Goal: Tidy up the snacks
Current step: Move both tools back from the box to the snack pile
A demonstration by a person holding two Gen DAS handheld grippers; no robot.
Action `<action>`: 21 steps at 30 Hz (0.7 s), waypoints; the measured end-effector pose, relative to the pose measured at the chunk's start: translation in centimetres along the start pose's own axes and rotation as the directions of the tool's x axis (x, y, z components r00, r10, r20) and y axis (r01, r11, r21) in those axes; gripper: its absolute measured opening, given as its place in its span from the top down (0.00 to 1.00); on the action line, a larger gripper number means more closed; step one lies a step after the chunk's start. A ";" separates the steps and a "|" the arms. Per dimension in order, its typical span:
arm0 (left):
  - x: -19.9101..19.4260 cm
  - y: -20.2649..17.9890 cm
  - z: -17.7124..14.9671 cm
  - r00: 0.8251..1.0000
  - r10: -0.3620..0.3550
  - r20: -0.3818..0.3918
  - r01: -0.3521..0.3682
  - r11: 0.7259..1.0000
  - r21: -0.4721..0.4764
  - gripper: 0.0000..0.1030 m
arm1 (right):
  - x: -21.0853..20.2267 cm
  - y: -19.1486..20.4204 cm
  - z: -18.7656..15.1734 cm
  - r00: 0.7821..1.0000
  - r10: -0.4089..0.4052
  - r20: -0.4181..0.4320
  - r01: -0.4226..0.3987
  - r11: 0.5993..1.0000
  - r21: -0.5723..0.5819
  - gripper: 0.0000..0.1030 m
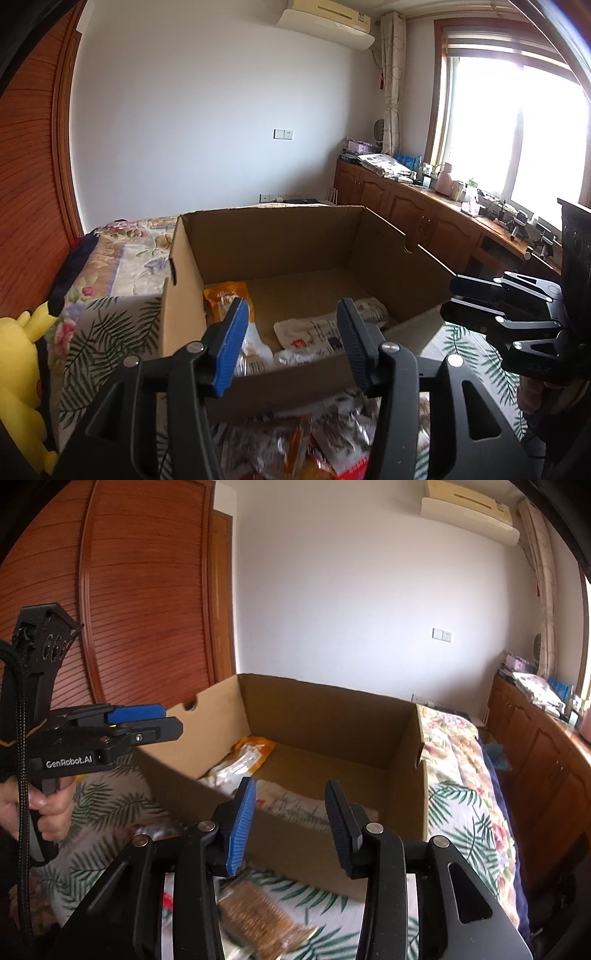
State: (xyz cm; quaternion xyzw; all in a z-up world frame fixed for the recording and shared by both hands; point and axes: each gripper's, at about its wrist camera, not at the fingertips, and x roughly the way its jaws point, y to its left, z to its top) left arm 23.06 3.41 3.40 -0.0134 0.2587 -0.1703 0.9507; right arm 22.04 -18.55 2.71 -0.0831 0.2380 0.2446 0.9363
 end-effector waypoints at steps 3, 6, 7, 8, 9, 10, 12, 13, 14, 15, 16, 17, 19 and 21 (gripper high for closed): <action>-1.1 -0.2 -0.9 1.000 0.003 -0.008 -0.003 1.000 0.003 0.51 | -0.9 0.7 -0.9 1.000 0.007 -0.012 -0.007 1.000 -0.001 0.61; -2.0 -0.3 -2.1 1.000 0.009 -0.022 -0.009 1.000 0.000 0.50 | -1.0 1.1 -1.9 0.999 0.011 -0.030 -0.011 1.000 0.003 0.61; -2.1 -0.3 -2.5 1.000 0.008 -0.028 -0.008 1.000 -0.003 0.50 | -1.0 1.2 -2.3 0.999 0.014 -0.039 -0.013 1.000 0.010 0.61; -2.3 -0.2 -3.0 0.999 0.003 -0.033 -0.003 1.000 -0.007 0.50 | -0.9 1.2 -2.7 0.999 0.019 -0.050 -0.018 1.000 0.017 0.61; -2.4 -0.1 -3.6 0.999 -0.001 -0.039 0.001 1.000 -0.012 0.50 | -0.7 1.1 -3.1 0.998 0.025 -0.063 -0.024 0.999 0.023 0.61; -2.4 0.0 -4.1 0.999 0.002 -0.049 -0.003 1.000 -0.016 0.50 | -0.5 1.1 -3.5 0.997 0.031 -0.075 -0.029 0.999 0.027 0.61; -2.2 0.3 -4.9 0.997 0.006 -0.072 -0.008 1.000 -0.027 0.50 | -0.1 1.1 -4.4 0.994 0.038 -0.098 -0.034 0.999 0.037 0.61; -2.0 0.6 -5.3 0.996 0.007 -0.085 -0.010 0.999 -0.033 0.50 | 0.2 1.1 -4.9 0.993 0.044 -0.111 -0.040 0.998 0.044 0.61; -2.0 0.7 -5.7 0.995 0.011 -0.095 -0.015 0.999 -0.036 0.50 | 0.5 1.0 -5.2 0.991 0.050 -0.121 -0.044 0.998 0.050 0.61; -1.8 0.8 -6.0 0.994 0.016 -0.104 -0.020 0.999 -0.039 0.50 | 0.6 1.1 -5.5 0.990 0.053 -0.129 -0.047 0.998 0.052 0.61; -1.6 1.0 -6.3 0.993 0.020 -0.114 -0.025 0.999 -0.042 0.50 | 0.9 1.0 -5.9 0.989 0.054 -0.140 -0.047 0.997 0.054 0.61; -1.5 1.0 -6.6 0.992 0.022 -0.121 -0.028 0.999 -0.045 0.50 | 1.0 0.9 -6.2 0.988 0.055 -0.147 -0.047 0.997 0.056 0.60; -0.9 1.2 -7.2 0.989 0.028 -0.145 -0.036 0.998 -0.053 0.50 | 1.4 0.8 -6.6 0.985 0.060 -0.163 -0.050 0.997 0.063 0.59; -0.5 1.4 -7.6 0.987 0.029 -0.160 -0.038 0.998 -0.057 0.50 | 2.0 0.7 -6.9 0.981 0.062 -0.184 -0.051 0.997 0.063 0.57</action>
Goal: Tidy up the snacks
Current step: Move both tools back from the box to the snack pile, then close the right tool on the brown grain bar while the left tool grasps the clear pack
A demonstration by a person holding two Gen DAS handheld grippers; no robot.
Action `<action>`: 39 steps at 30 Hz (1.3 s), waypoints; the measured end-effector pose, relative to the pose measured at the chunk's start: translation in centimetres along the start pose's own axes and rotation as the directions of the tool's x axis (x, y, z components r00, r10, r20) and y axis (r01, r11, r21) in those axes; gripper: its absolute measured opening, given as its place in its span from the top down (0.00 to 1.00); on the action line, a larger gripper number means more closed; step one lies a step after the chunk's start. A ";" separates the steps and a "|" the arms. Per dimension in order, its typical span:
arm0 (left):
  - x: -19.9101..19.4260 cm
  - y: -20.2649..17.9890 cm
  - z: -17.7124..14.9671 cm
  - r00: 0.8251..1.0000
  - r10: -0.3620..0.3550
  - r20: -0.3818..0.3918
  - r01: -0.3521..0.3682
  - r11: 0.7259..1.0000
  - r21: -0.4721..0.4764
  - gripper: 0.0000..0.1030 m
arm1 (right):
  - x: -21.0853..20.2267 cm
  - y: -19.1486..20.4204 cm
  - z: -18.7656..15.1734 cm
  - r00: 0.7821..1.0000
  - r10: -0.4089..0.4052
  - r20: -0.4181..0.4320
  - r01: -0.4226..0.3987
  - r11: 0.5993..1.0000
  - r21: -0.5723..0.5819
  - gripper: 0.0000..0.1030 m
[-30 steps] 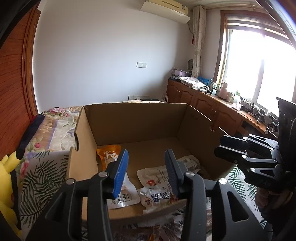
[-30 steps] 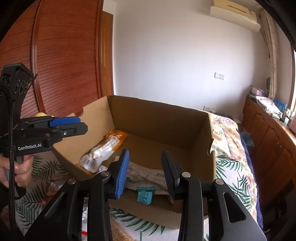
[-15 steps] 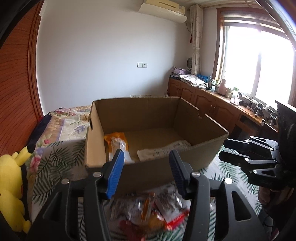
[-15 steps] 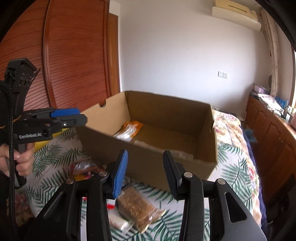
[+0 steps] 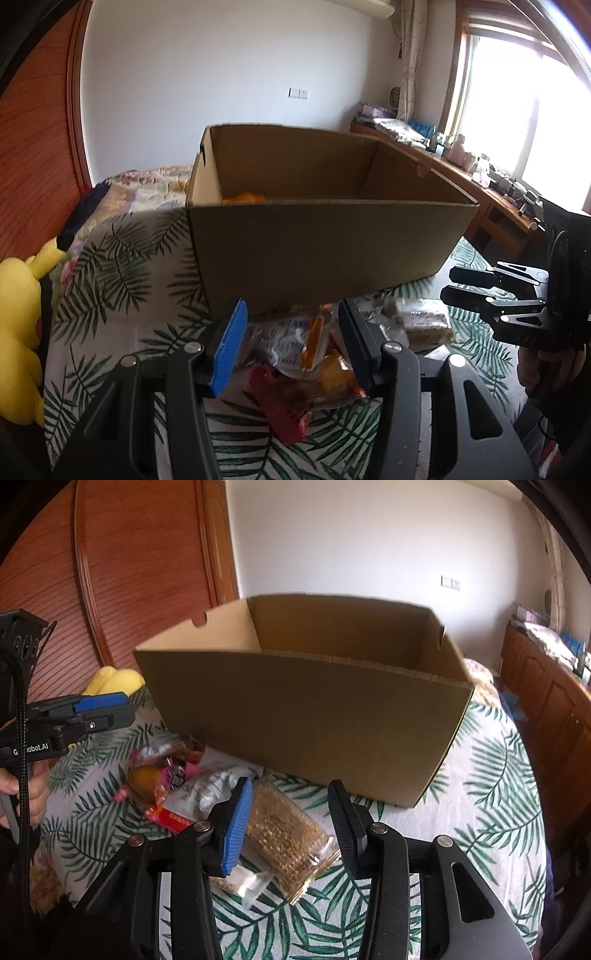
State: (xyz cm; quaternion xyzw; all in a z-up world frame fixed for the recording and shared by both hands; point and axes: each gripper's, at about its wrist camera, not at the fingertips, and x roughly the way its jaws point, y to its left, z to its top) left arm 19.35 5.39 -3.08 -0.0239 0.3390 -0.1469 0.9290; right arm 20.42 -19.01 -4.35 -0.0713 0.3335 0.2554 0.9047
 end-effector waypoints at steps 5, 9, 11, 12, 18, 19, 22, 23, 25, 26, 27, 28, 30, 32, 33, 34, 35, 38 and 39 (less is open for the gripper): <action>1.0 0.1 -0.5 0.999 0.005 -0.031 -0.005 1.000 -0.001 0.50 | 1.5 -0.2 -0.3 0.999 0.011 -0.045 -0.011 1.000 -0.005 0.50; 1.3 0.0 -0.6 0.999 -0.001 -0.043 0.001 1.000 0.003 0.50 | 2.4 0.2 -0.5 0.997 0.017 -0.073 -0.019 0.999 -0.031 0.49; 1.4 0.0 -0.7 0.999 -0.002 -0.047 0.002 1.000 0.005 0.50 | 2.8 0.4 -0.6 0.996 0.024 -0.087 -0.027 0.999 -0.039 0.49; 1.5 0.0 -0.7 0.999 -0.003 -0.050 0.003 1.000 0.005 0.50 | 2.9 0.4 -0.6 0.996 0.025 -0.090 -0.029 0.999 -0.042 0.49; 2.1 0.1 -0.8 0.998 -0.008 -0.064 0.009 1.000 0.007 0.50 | 3.3 0.7 -0.9 0.993 0.032 -0.114 -0.040 0.997 -0.070 0.42; 2.2 0.1 -0.8 0.998 -0.009 -0.067 0.009 1.000 0.006 0.50 | 3.3 0.7 -1.0 0.993 0.034 -0.115 -0.042 0.996 -0.075 0.41; 2.5 0.1 -0.7 0.997 -0.010 -0.072 0.011 1.000 0.007 0.50 | 3.5 0.8 -1.1 0.991 0.030 -0.129 -0.043 0.995 -0.095 0.36; 2.5 0.1 -0.7 0.997 -0.010 -0.074 0.011 1.000 0.008 0.50 | 3.6 0.9 -1.2 0.991 0.026 -0.133 -0.040 0.994 -0.105 0.35; 2.7 0.1 -0.7 0.997 -0.009 -0.078 0.010 1.000 0.013 0.50 | 3.8 1.1 -1.3 0.990 0.011 -0.141 -0.029 0.992 -0.126 0.34; 2.7 0.1 -0.7 0.997 -0.008 -0.079 0.009 1.000 0.013 0.50 | 3.9 1.1 -1.3 0.989 0.007 -0.145 -0.027 0.991 -0.134 0.33; 2.8 0.0 -0.7 0.997 -0.007 -0.081 0.009 1.000 0.014 0.50 | 4.1 1.1 -1.4 0.988 0.004 -0.154 -0.025 0.990 -0.140 0.33; 2.9 0.0 -0.7 0.996 -0.008 -0.083 0.009 1.000 0.015 0.50 | 4.3 1.2 -1.4 0.987 0.004 -0.164 -0.027 0.990 -0.139 0.33; 3.2 0.0 -0.6 0.996 -0.003 -0.089 0.005 1.000 0.019 0.50 | 4.7 1.0 -1.4 0.983 0.012 -0.185 -0.037 0.991 -0.129 0.33; 3.5 0.0 -0.6 0.995 0.001 -0.098 0.001 1.000 0.023 0.50 | 4.9 0.8 -1.4 0.980 0.019 -0.196 -0.042 0.992 -0.118 0.32; 3.7 0.0 -0.5 0.995 0.006 -0.104 -0.003 1.000 0.027 0.50 | 4.9 0.7 -1.4 0.980 0.021 -0.196 -0.044 0.992 -0.116 0.32; 3.9 0.0 -0.5 0.994 0.009 -0.110 -0.006 1.000 0.029 0.50 | 4.8 0.8 -1.4 0.980 0.019 -0.196 -0.043 0.992 -0.117 0.32; 4.2 0.0 -0.5 0.993 0.014 -0.116 -0.011 0.999 0.031 0.49 | 4.9 0.8 -1.4 0.980 0.017 -0.198 -0.041 0.992 -0.121 0.30; 4.7 -0.1 -0.4 0.992 0.017 -0.125 -0.014 1.000 0.026 0.46 | 4.9 0.8 -1.4 0.980 0.011 -0.198 -0.038 0.991 -0.129 0.30; 4.8 -0.1 -0.3 0.991 0.014 -0.130 -0.011 1.000 0.024 0.44 | 4.9 0.8 -1.4 0.980 0.011 -0.199 -0.038 0.991 -0.129 0.30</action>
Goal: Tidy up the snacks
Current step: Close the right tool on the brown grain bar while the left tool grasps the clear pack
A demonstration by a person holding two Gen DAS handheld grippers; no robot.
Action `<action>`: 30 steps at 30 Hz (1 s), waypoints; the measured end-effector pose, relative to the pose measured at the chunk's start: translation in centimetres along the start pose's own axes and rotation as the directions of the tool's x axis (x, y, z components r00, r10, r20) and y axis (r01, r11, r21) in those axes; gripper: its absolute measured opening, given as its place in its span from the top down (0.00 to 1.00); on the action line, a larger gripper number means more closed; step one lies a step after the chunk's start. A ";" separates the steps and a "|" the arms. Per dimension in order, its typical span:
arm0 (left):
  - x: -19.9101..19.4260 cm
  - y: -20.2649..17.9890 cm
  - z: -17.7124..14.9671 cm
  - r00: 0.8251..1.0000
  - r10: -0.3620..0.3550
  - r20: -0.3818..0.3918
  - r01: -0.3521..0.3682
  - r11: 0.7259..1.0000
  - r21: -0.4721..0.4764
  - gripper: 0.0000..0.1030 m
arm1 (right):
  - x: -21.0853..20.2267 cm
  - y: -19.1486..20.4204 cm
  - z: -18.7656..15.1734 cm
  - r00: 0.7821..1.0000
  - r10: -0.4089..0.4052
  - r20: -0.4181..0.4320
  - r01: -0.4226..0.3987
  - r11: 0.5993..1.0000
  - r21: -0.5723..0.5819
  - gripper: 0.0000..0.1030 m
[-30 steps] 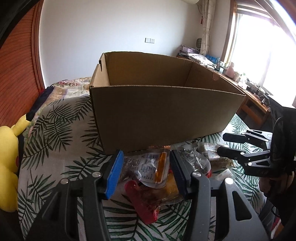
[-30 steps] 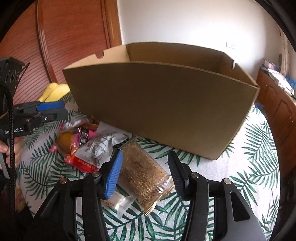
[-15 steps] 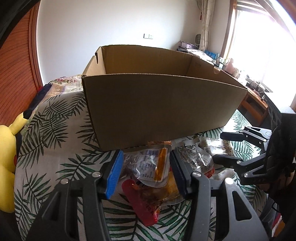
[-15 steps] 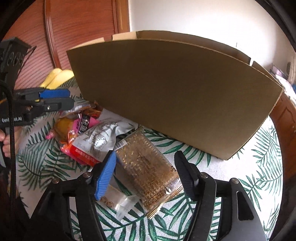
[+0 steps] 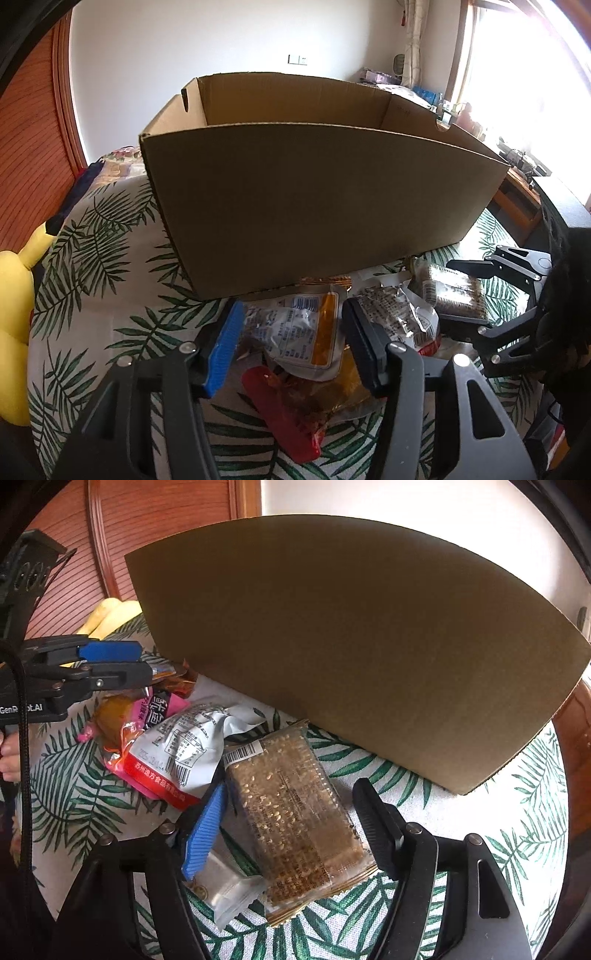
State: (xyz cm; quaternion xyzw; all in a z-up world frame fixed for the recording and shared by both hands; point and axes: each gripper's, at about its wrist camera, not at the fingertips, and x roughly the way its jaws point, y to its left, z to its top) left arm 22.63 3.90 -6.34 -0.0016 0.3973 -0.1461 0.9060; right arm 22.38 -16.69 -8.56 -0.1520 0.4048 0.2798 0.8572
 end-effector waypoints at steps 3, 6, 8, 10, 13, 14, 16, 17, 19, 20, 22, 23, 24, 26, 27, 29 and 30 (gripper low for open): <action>0.5 -0.2 -0.2 1.000 0.008 -0.013 -0.008 1.000 0.004 0.37 | 0.1 0.1 0.0 1.000 -0.001 0.000 0.001 1.000 0.006 0.30; 1.3 -0.2 -0.4 0.999 0.002 -0.041 -0.001 1.000 0.004 0.33 | 0.3 0.2 0.1 1.000 -0.004 0.002 0.004 1.000 0.007 0.30; 1.4 -0.1 -0.4 0.999 0.001 -0.042 -0.002 1.000 -0.007 0.33 | 0.3 0.1 0.1 1.000 -0.004 0.002 0.004 1.000 0.007 0.30; 1.6 0.0 -0.5 0.999 0.005 -0.043 -0.005 1.000 -0.010 0.33 | 0.3 0.1 0.1 1.000 -0.004 0.002 0.004 1.000 0.007 0.30; 1.9 0.2 -0.5 0.999 -0.003 -0.050 0.001 1.000 -0.024 0.33 | 0.3 0.1 0.1 1.000 -0.004 0.002 0.004 1.000 0.007 0.30; 2.1 0.3 -0.6 0.999 -0.002 -0.053 0.001 1.000 -0.025 0.32 | 0.3 0.1 0.1 1.000 -0.004 0.002 0.004 1.000 0.007 0.30; 2.3 0.4 -0.7 0.998 -0.008 -0.064 0.006 1.000 -0.031 0.28 | 0.3 0.1 0.1 1.000 -0.004 0.002 0.004 1.000 0.007 0.30; 2.2 0.7 -0.8 0.998 -0.012 -0.069 0.010 0.999 -0.035 0.27 | 0.3 0.1 0.1 1.000 -0.004 0.003 0.004 1.000 0.007 0.30; 2.3 0.9 -0.9 0.997 -0.022 -0.075 0.019 0.999 -0.044 0.26 | 0.3 0.1 0.1 1.000 -0.004 0.003 0.004 1.000 0.007 0.30; 2.3 0.8 -0.9 0.997 -0.020 -0.071 0.017 0.999 -0.041 0.26 | 0.3 0.1 0.1 1.000 -0.004 0.003 0.004 1.000 0.007 0.30; 2.3 0.7 -1.0 0.997 -0.019 -0.070 0.016 0.999 -0.039 0.26 | 0.3 0.1 0.1 1.000 -0.004 0.003 0.004 1.000 0.007 0.30; 2.2 0.7 -1.0 0.997 -0.020 -0.070 0.017 0.999 -0.040 0.26 | 0.3 0.1 0.1 1.000 -0.004 0.003 0.004 1.000 0.007 0.29; 2.2 0.7 -1.0 0.997 -0.020 -0.069 0.017 0.999 -0.039 0.26 | 0.3 0.1 0.1 1.000 -0.004 0.003 0.004 1.000 0.007 0.29; 2.2 0.7 -1.1 0.997 -0.020 -0.070 0.018 0.999 -0.035 0.26 | 0.3 0.1 0.1 1.000 -0.004 0.003 0.004 1.000 0.007 0.29; 2.2 0.6 -1.1 0.997 -0.022 -0.075 0.020 0.999 -0.026 0.28 | 0.4 0.1 0.1 1.000 -0.004 0.003 0.004 1.000 0.007 0.29; 2.2 -0.1 -1.0 0.997 -0.020 -0.079 0.020 1.000 -0.001 0.35 | 0.3 0.1 0.1 1.000 -0.004 0.003 0.004 1.000 0.007 0.29; 2.2 -0.3 -1.0 0.997 -0.017 -0.076 0.018 1.000 0.008 0.36 | 0.3 0.1 0.1 1.000 -0.004 0.003 0.004 1.000 0.007 0.29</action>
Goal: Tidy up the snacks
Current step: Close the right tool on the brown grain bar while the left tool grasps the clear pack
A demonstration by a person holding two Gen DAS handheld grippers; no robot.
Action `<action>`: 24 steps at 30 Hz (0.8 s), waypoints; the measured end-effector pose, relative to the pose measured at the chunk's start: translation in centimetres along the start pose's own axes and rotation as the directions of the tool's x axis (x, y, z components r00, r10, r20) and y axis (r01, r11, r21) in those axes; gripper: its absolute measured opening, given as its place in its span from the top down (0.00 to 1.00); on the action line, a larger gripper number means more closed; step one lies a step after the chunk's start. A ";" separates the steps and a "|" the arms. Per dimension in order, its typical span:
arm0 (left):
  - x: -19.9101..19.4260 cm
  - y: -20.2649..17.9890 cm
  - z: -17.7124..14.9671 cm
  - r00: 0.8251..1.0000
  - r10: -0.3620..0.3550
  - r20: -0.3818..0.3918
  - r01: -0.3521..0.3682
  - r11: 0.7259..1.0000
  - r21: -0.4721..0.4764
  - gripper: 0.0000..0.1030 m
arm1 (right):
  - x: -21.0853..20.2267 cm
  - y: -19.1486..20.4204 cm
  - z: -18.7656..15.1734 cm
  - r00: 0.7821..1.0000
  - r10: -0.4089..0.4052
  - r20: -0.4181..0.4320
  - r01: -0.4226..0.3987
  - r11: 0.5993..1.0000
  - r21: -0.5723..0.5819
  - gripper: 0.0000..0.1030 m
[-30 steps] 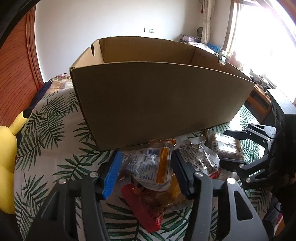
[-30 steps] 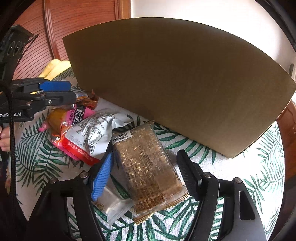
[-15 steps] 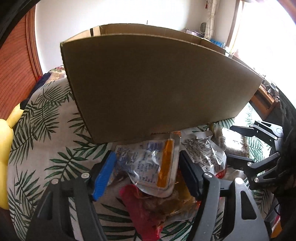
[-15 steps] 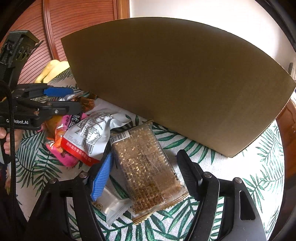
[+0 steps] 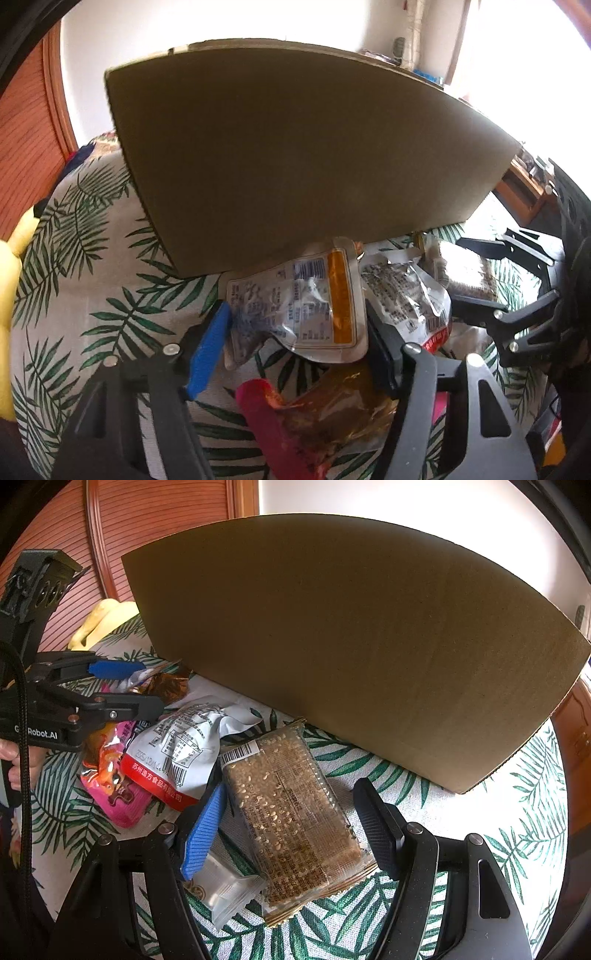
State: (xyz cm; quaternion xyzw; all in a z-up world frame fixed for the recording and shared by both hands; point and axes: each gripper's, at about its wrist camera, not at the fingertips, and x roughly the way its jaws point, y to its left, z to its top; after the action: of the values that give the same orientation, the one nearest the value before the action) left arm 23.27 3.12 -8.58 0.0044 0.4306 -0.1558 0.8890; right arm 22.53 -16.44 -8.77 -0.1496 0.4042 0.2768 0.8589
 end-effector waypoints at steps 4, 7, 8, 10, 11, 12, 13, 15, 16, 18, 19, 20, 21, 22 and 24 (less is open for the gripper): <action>-0.6 -1.0 -0.2 0.999 0.025 0.029 -0.026 0.998 0.049 0.44 | 0.0 0.0 0.0 1.000 0.000 0.000 0.000 1.000 0.000 0.29; -1.1 -1.5 -0.4 0.998 0.044 0.048 -0.048 0.996 0.077 0.54 | 0.0 0.0 0.0 1.000 0.000 0.000 0.000 1.000 0.000 0.29; -1.3 -1.6 -0.5 0.998 0.048 0.050 -0.053 0.995 0.086 0.55 | 0.0 0.1 0.0 1.000 -0.001 0.000 0.001 1.000 0.000 0.29; -1.6 -1.6 -0.4 0.997 0.047 0.060 -0.052 0.995 0.082 0.57 | 0.0 0.0 -0.1 1.000 0.000 0.000 0.000 1.000 0.000 0.29; -1.9 -1.5 -0.4 0.997 0.045 0.069 -0.050 0.996 0.079 0.60 | 0.0 0.0 -0.1 1.000 0.000 0.000 0.000 1.000 0.000 0.29; -2.1 -1.5 -0.3 0.996 0.046 0.077 -0.052 0.996 0.079 0.62 | 0.0 0.0 -0.1 1.000 0.000 0.000 0.000 1.000 0.000 0.29; -2.6 -1.6 -0.2 0.995 0.047 0.093 -0.055 0.995 0.079 0.67 | 0.0 0.0 -0.1 1.000 0.000 0.000 0.000 1.000 0.000 0.29; -3.6 -1.8 0.0 0.989 0.066 0.130 -0.079 0.993 0.091 0.86 | 0.0 0.1 -0.1 1.000 0.000 0.000 0.000 1.000 0.000 0.29; -4.0 -1.8 0.3 0.986 0.081 0.142 -0.095 0.991 0.094 0.89 | 0.0 0.1 -0.1 1.000 0.000 0.000 0.000 1.000 0.000 0.29; -4.3 -1.5 0.5 0.985 0.087 0.146 -0.101 0.991 0.089 0.93 | 0.0 0.0 0.0 1.000 0.000 0.000 0.000 1.000 0.000 0.29; -4.3 -1.3 0.5 0.985 0.088 0.146 -0.102 0.991 0.088 0.93 | 0.0 0.0 0.0 1.000 0.000 0.001 0.000 1.000 0.000 0.29; -4.5 -1.0 0.6 0.984 0.095 0.151 -0.109 0.990 0.086 0.93 | 0.0 0.0 0.0 1.000 -0.001 0.000 0.001 1.000 0.000 0.29; -4.6 -0.8 0.7 0.983 0.100 0.152 -0.114 0.990 0.084 0.94 | 0.0 0.0 0.0 1.000 -0.001 0.000 0.001 1.000 0.000 0.29; -4.6 -0.5 0.7 0.983 0.103 0.151 -0.116 0.990 0.080 0.94 | 0.0 0.0 0.0 1.000 -0.001 0.000 0.001 1.000 0.000 0.29; -4.6 0.3 0.7 0.984 0.111 0.141 -0.122 0.990 0.073 0.90 | 0.0 0.0 0.0 1.000 -0.001 0.000 0.001 1.000 0.000 0.29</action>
State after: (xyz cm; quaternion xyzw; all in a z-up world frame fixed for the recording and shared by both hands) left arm 21.20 4.52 -4.68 0.0548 0.3610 -0.1209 0.9231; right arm 22.54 -16.44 -8.81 -0.1498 0.4039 0.2765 0.8590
